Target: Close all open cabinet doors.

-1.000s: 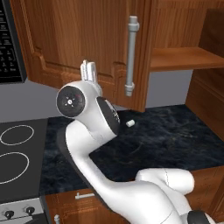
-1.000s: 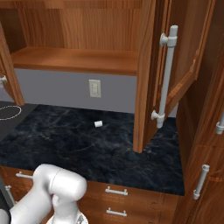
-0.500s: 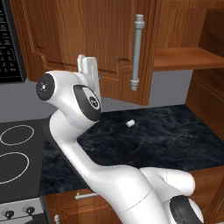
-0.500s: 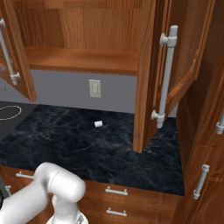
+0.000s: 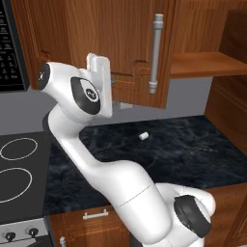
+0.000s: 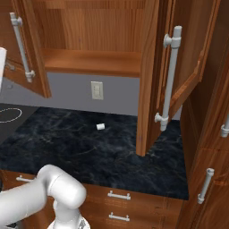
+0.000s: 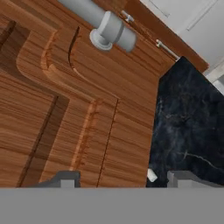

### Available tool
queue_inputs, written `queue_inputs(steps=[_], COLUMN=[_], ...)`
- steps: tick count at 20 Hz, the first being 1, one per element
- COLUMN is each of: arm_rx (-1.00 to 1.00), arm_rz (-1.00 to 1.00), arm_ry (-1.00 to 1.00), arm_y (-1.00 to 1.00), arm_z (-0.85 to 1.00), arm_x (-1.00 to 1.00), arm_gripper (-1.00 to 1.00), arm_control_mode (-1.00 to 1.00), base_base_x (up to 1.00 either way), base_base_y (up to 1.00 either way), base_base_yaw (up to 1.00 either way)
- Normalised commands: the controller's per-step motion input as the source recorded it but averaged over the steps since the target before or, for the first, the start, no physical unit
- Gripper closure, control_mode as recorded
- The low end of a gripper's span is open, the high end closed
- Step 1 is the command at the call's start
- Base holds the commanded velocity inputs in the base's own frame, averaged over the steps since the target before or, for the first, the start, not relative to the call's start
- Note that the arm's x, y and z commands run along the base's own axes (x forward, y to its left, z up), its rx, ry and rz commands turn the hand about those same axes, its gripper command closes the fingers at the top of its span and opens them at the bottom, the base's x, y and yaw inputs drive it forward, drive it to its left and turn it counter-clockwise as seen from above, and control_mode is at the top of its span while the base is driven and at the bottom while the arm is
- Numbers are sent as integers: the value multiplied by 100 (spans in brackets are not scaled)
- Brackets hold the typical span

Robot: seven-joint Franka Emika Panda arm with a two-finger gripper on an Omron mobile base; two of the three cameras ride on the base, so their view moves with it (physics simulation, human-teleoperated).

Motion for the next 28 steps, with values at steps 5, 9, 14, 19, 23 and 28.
queue_inputs(steps=[5, 9, 14, 19, 23, 28], arm_rx=[9, 11, 12, 14, 14, 14], arm_rz=[-11, -5, 0, 5, 8, 13], arm_ry=[0, 0, 0, 0, 0, 0], arm_y=[-37, -40, -48, -54, -53, -55], arm_z=[0, -2, -11, -16, -13, -13], arm_x=[53, 53, 50, 46, 46, 47], arm_gripper=[-100, -100, -100, -100, -100, -100], arm_control_mode=[-100, -100, -100, -100, -100, -100], base_base_x=[0, 0, 0, 0, 0, 0], base_base_y=[0, 0, 0, 0, 0, 0], base_base_yaw=[0, 0, 0, 0, 0, 0])
